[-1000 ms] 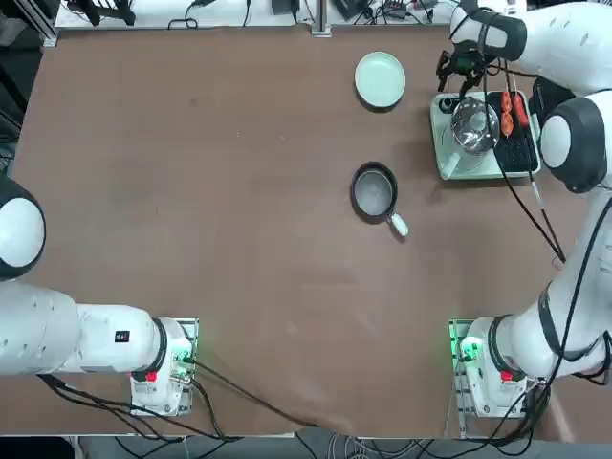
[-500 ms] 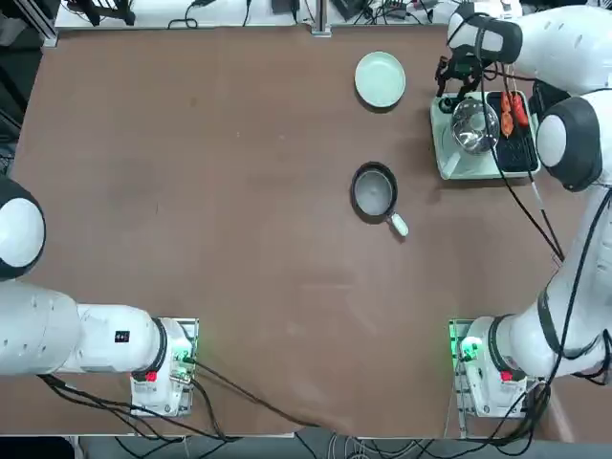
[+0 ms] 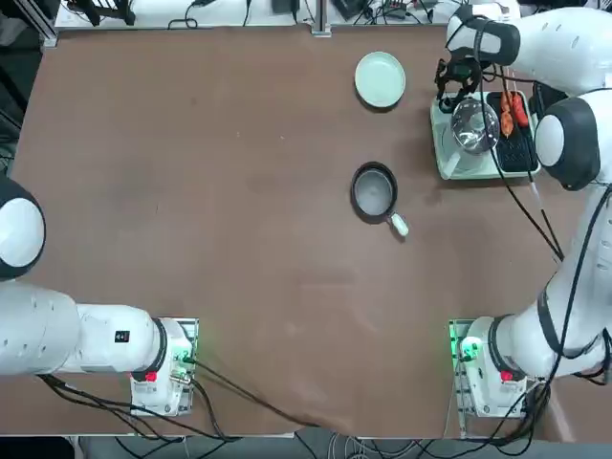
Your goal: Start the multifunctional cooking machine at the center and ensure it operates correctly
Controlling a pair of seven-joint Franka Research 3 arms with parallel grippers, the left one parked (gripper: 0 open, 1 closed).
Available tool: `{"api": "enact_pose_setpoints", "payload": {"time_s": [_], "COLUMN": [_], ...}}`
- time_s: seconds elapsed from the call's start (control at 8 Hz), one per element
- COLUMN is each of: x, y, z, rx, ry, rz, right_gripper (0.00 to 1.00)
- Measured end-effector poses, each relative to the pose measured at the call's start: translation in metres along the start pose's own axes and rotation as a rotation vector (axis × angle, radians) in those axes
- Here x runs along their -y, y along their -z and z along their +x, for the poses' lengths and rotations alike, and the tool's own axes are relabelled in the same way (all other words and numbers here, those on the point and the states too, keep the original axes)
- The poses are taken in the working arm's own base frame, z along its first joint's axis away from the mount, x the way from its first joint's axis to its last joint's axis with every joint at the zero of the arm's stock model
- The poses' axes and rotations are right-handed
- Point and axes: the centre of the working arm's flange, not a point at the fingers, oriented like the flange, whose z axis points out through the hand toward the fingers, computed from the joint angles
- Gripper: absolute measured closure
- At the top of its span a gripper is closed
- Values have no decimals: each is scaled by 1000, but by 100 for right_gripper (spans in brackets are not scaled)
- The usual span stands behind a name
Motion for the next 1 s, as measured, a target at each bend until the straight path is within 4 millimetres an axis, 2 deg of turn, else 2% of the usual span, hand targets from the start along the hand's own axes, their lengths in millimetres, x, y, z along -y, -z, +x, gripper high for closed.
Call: {"api": "enact_pose_setpoints", "payload": {"time_s": [1.0], "x": [1], "y": [-8], "z": [0], "rx": [9], "ry": [-17], "rz": [-5], "right_gripper": [37]}}
